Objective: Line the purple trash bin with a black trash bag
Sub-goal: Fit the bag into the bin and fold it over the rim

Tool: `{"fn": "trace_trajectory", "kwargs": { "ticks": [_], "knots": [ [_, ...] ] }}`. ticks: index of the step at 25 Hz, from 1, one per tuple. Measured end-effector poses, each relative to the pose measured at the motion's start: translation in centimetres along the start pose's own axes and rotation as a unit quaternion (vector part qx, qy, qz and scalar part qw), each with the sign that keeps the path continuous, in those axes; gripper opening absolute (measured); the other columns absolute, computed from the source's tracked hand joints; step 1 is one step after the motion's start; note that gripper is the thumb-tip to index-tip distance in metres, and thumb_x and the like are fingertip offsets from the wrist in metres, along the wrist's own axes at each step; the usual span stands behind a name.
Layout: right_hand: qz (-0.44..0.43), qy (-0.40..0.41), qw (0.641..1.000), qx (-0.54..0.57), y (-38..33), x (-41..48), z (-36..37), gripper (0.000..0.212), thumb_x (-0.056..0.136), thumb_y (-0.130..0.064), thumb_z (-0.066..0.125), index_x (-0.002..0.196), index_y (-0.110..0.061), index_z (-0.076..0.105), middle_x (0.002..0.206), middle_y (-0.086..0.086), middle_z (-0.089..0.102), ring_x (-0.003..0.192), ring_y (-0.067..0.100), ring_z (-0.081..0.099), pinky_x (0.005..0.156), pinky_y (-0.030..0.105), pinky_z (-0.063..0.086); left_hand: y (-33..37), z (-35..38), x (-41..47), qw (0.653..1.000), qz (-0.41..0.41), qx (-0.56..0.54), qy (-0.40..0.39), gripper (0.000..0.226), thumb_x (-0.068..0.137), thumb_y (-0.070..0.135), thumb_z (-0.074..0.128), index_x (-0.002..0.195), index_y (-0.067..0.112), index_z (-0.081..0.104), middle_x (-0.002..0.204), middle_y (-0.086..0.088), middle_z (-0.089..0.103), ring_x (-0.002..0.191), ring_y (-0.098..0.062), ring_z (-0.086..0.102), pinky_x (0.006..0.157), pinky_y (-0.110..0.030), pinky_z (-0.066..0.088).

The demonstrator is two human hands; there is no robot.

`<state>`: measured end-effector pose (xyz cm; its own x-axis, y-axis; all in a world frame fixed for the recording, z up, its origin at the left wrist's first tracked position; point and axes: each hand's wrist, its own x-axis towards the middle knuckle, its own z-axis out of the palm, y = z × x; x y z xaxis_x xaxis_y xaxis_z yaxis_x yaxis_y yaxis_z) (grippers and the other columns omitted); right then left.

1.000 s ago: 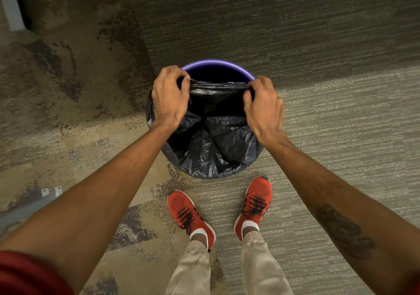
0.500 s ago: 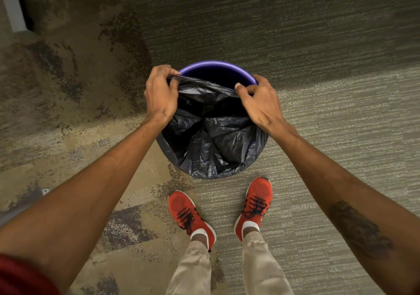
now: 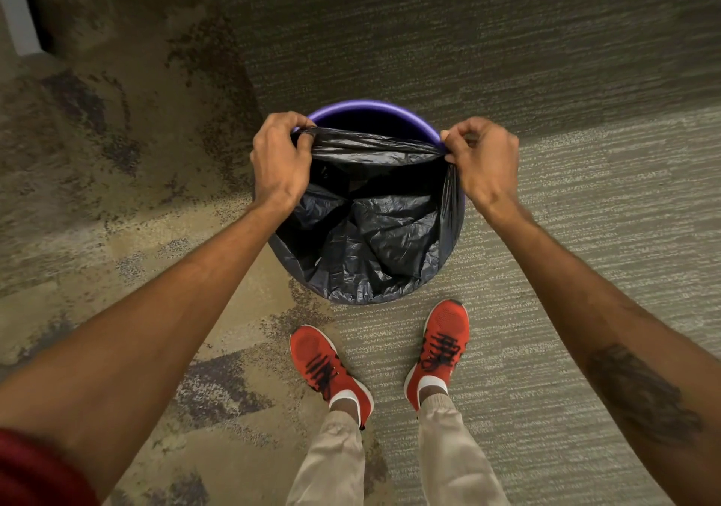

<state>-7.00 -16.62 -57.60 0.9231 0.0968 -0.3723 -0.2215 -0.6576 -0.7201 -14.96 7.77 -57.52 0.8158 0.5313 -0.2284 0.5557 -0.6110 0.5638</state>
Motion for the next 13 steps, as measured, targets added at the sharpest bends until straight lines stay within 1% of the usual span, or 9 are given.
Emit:
{"fn": "trace_trajectory", "kwargs": {
  "ticks": [2, 4, 5, 6, 7, 8, 9, 10, 13],
  "knots": [
    [0.014, -0.009, 1.0, 0.009, 0.2, -0.1, -0.1, 0.009, 0.1, -0.016, 0.061, 0.101, -0.011, 0.069, 0.102, 0.002, 0.073, 0.088, 0.014, 0.073, 0.082, 0.034, 0.063, 0.1, 0.1, 0.1, 1.0, -0.003, -0.002, 0.007, 0.016, 0.097, 0.02, 0.058, 0.106, 0.017, 0.071, 0.119, -0.001, 0.064, 0.109, -0.012, 0.059, 0.095, -0.031, 0.046],
    [0.019, -0.041, 0.998, 0.033, 0.1, -0.5, 0.1, 0.013, 0.101, -0.014, 0.058, 0.104, -0.007, 0.068, 0.107, 0.004, 0.071, 0.091, 0.014, 0.072, 0.082, 0.031, 0.063, 0.2, 0.3, 0.2, 0.999, -0.017, -0.014, 0.027, 0.015, 0.097, 0.021, 0.059, 0.105, 0.018, 0.071, 0.118, -0.001, 0.065, 0.109, -0.011, 0.058, 0.092, -0.026, 0.043],
    [0.007, -0.039, 0.999, 0.023, 0.1, -0.7, 0.2, 0.014, 0.101, -0.013, 0.058, 0.105, -0.006, 0.069, 0.11, 0.005, 0.07, 0.093, 0.014, 0.071, 0.083, 0.026, 0.062, 0.2, 0.3, 0.3, 0.999, -0.028, -0.021, 0.04, 0.015, 0.096, 0.021, 0.059, 0.104, 0.019, 0.071, 0.118, -0.001, 0.065, 0.108, -0.01, 0.058, 0.089, -0.023, 0.04],
    [-0.018, -0.019, 1.0, -0.009, 0.0, -0.9, 0.2, 0.014, 0.1, -0.012, 0.058, 0.106, -0.007, 0.07, 0.111, 0.004, 0.069, 0.093, 0.013, 0.068, 0.082, 0.016, 0.057, 0.3, 0.3, 0.4, 0.998, -0.04, -0.027, 0.05, 0.014, 0.096, 0.021, 0.059, 0.104, 0.02, 0.071, 0.117, 0.0, 0.065, 0.107, -0.008, 0.057, 0.087, -0.022, 0.037],
    [-0.047, 0.003, 0.998, -0.042, -0.1, -1.1, 0.2, 0.014, 0.099, -0.012, 0.059, 0.106, -0.008, 0.071, 0.109, 0.003, 0.067, 0.091, 0.01, 0.064, 0.079, 0.006, 0.051, 0.3, 0.4, 0.5, 0.997, -0.049, -0.031, 0.056, 0.014, 0.096, 0.021, 0.059, 0.104, 0.021, 0.071, 0.117, 0.001, 0.065, 0.104, -0.004, 0.055, 0.086, -0.02, 0.036],
    [-0.069, 0.015, 0.996, -0.061, -0.2, -1.3, 0.2, 0.015, 0.097, -0.01, 0.059, 0.106, -0.01, 0.071, 0.106, 0.0, 0.066, 0.088, 0.007, 0.062, 0.075, 0.001, 0.046, 0.4, 0.4, 0.5, 0.996, -0.053, -0.034, 0.057, 0.014, 0.096, 0.022, 0.059, 0.104, 0.021, 0.07, 0.117, 0.001, 0.065, 0.101, -0.001, 0.052, 0.085, -0.019, 0.035],
    [-0.077, 0.007, 0.995, -0.066, -0.4, -1.3, 0.2, 0.018, 0.096, -0.008, 0.058, 0.109, -0.011, 0.07, 0.104, -0.001, 0.066, 0.085, 0.004, 0.06, 0.074, 0.0, 0.047, 0.4, 0.5, 0.5, 0.997, -0.052, -0.035, 0.055, 0.014, 0.096, 0.021, 0.059, 0.104, 0.022, 0.07, 0.117, 0.002, 0.065, 0.1, 0.001, 0.05, 0.085, -0.018, 0.035],
    [-0.074, -0.019, 0.995, -0.065, -0.5, -1.3, 0.3, 0.022, 0.096, -0.006, 0.057, 0.113, -0.012, 0.069, 0.104, -0.002, 0.068, 0.084, 0.003, 0.061, 0.077, 0.003, 0.05, 0.3, 0.5, 0.4, 0.997, -0.048, -0.034, 0.052, 0.014, 0.096, 0.021, 0.059, 0.104, 0.022, 0.07, 0.117, 0.003, 0.064, 0.099, 0.002, 0.049, 0.084, -0.016, 0.034],
    [-0.078, -0.1, 0.985, -0.116, -1.0, -1.2, 0.6, 0.034, 0.097, -0.01, 0.058, 0.131, -0.012, 0.061, 0.118, 0.001, 0.071, 0.098, 0.01, 0.068, 0.093, 0.025, 0.057, 0.1, 0.5, 0.4, 0.998, -0.036, -0.031, 0.043, 0.014, 0.097, 0.021, 0.059, 0.105, 0.021, 0.07, 0.118, 0.003, 0.064, 0.101, 0.002, 0.048, 0.086, -0.015, 0.035]
  ]
}}
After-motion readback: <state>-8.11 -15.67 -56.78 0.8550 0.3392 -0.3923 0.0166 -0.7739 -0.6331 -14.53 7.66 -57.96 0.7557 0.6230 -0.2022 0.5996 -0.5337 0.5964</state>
